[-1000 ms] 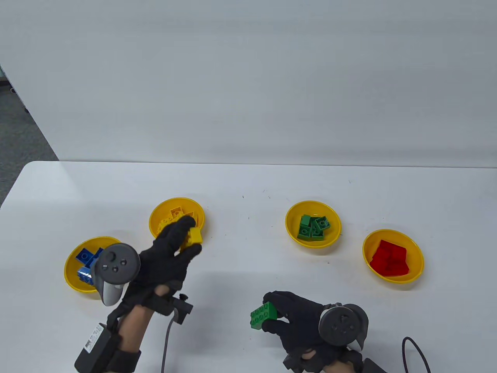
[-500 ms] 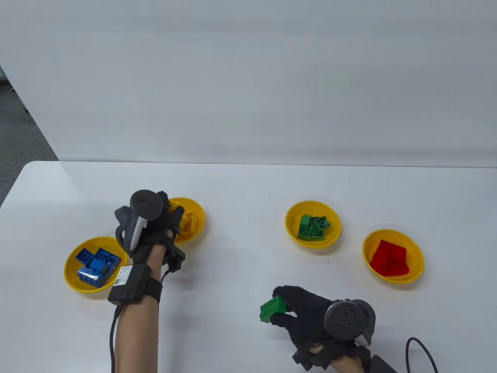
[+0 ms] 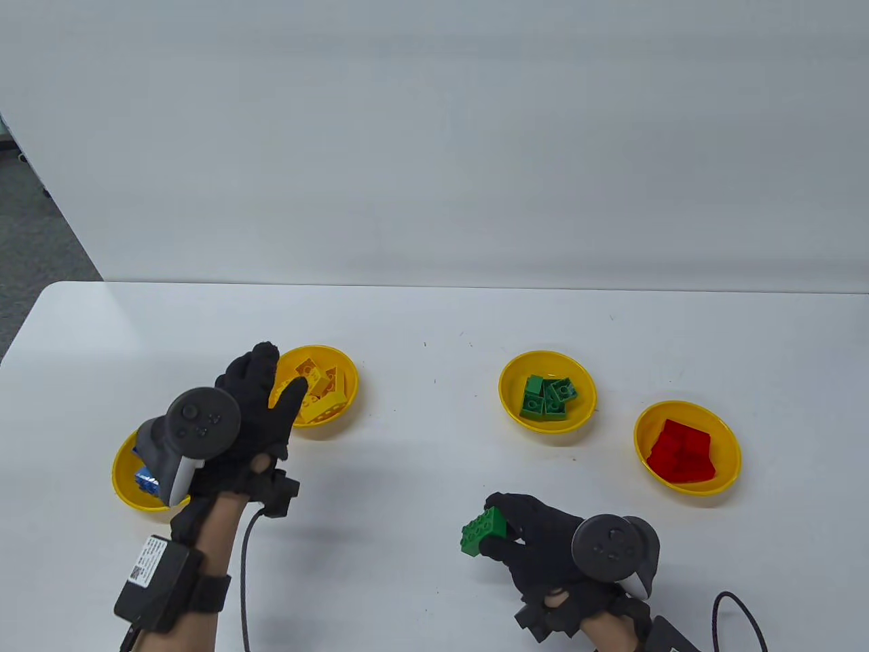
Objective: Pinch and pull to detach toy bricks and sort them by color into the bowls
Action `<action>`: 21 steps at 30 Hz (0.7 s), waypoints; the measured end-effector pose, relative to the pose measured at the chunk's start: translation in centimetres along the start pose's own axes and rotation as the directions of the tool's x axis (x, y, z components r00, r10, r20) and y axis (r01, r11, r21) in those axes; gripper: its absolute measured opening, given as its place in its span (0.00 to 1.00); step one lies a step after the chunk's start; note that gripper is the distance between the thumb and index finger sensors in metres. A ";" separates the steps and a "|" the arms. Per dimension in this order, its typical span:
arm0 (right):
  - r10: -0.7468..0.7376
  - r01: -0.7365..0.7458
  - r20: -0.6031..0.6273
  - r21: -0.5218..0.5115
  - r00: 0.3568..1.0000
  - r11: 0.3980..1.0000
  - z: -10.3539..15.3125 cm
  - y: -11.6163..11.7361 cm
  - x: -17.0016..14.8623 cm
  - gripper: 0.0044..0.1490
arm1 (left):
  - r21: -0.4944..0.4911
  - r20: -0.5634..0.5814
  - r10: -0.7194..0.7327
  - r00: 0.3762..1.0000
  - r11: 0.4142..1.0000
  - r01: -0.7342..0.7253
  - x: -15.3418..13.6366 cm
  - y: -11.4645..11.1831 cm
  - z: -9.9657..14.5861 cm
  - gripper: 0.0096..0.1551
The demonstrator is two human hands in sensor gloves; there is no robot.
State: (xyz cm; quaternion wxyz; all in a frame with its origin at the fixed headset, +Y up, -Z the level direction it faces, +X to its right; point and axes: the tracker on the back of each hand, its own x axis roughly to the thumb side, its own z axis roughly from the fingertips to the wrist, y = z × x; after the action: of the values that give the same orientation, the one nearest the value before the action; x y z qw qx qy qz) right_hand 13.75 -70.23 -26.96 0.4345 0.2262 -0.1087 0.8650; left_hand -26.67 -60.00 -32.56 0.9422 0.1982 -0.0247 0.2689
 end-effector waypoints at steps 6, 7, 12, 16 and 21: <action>0.020 -0.020 -0.033 -0.004 0.999 1.000 -0.3 -0.5 -0.5 0.40 | -0.074 0.055 -0.019 0.998 0.997 0.023 -1.4 -1.7 3.8 0.40; 0.039 -0.040 -0.054 -0.018 0.998 0.999 -0.5 -1.0 -0.8 0.40 | -0.078 0.054 -0.019 0.998 0.997 0.023 -2.1 -2.3 4.5 0.40; 0.072 -0.107 -0.207 -0.163 0.976 0.981 -3.8 -5.3 -2.5 0.40 | -0.192 0.052 -0.055 0.997 0.979 0.064 -3.8 -3.8 5.7 0.40; 0.187 -0.240 -0.278 -0.170 0.942 0.956 -7.8 -7.9 -3.2 0.41 | -0.226 0.059 -0.092 0.994 0.969 0.103 -4.4 -3.9 5.8 0.39; 0.442 -0.421 -0.404 0.144 0.801 0.895 -13.2 -6.8 -5.7 0.41 | -0.223 0.053 -0.082 0.995 0.971 0.091 -4.5 -3.4 6.1 0.39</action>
State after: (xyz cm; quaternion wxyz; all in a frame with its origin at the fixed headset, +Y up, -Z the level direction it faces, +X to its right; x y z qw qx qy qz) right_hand 18.23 -65.13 -41.29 0.2338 0.0108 -0.0391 0.9714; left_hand -28.46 -67.21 -28.87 0.9687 0.0970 -0.0668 0.2187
